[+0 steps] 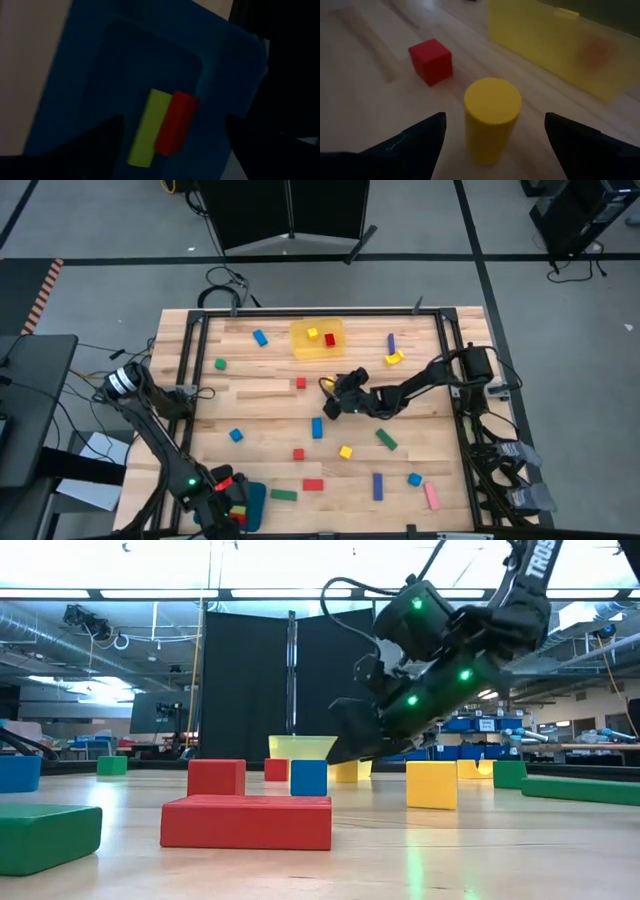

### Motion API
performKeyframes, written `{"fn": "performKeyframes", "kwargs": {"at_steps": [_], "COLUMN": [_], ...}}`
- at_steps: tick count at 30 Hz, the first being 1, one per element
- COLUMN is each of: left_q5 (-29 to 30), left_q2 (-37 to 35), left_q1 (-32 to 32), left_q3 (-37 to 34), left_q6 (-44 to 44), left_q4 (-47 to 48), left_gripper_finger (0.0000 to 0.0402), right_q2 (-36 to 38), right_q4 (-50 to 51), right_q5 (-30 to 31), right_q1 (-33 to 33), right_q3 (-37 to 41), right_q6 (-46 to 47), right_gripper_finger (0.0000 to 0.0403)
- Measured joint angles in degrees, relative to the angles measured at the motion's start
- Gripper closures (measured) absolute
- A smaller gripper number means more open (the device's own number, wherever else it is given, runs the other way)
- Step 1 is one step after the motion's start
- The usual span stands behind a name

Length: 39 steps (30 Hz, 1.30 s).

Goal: Sort blocks by size
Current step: Put the yellow cylindrical block into the blue bin

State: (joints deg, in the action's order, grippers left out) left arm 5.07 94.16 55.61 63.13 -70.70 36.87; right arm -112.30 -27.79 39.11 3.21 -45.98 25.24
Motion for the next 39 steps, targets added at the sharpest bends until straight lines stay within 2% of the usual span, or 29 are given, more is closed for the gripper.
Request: {"fn": "performKeyframes", "kwargs": {"at_steps": [3, 6, 9, 13, 18, 22, 28, 33, 35, 39], "left_q5": [1.3, 3.2, 6.2, 11.8, 20.8, 29.0, 46.7, 62.7, 65.8, 67.9], "left_q2": [-0.6, -1.4, -2.4, -4.8, -9.1, -13.2, -20.3, -28.1, -31.1, -35.8], "left_q1": [0.0, 0.0, 0.0, -0.1, -0.1, -0.1, -0.1, -0.1, -0.1, -0.1], "left_q3": [0.0, 0.0, 0.0, 0.0, 0.0, 0.0, 0.0, 0.0, 0.0, -0.1], "left_q6": [0.2, 1.8, 4.3, 7.6, 10.7, 14.0, 21.3, 23.8, 24.2, 25.9], "left_q4": [0.4, 0.4, 0.5, 0.9, 1.5, 1.7, 2.1, 6.0, 8.2, 11.8], "left_gripper_finger": [0.0072, 0.009, 0.0109, 0.0134, 0.0158, 0.017, 0.0177, 0.0179, 0.0179, 0.0179], "right_q2": [-1.0, -1.1, -1.1, -1.1, -0.2, 3.8, 8.5, 6.3, 4.5, 1.8], "right_q4": [-2.0, -2.6, -3.8, -4.7, -6.4, -9.2, -16.8, -16.7, -16.3, -16.3], "right_q5": [-0.5, -0.9, -1.2, -1.4, -1.6, -2.9, -13.5, -19.7, -20.8, -24.2], "right_q1": [-1.2, -1.9, -2.2, -2.2, -1.3, 0.9, 4.0, 7.2, 8.5, 9.7], "right_q3": [0.0, 0.0, 0.0, 0.0, 0.0, 0.0, -0.8, -8.0, -11.2, -15.8], "right_q6": [-0.9, -1.4, -3.2, -4.5, -6.9, -11.2, -14.8, -16.7, -18.4, -21.6], "right_gripper_finger": [0.0063, 0.0098, 0.0161, 0.0264, 0.0266, 0.0266, 0.0266, 0.0266, 0.0266, 0.0266]}}
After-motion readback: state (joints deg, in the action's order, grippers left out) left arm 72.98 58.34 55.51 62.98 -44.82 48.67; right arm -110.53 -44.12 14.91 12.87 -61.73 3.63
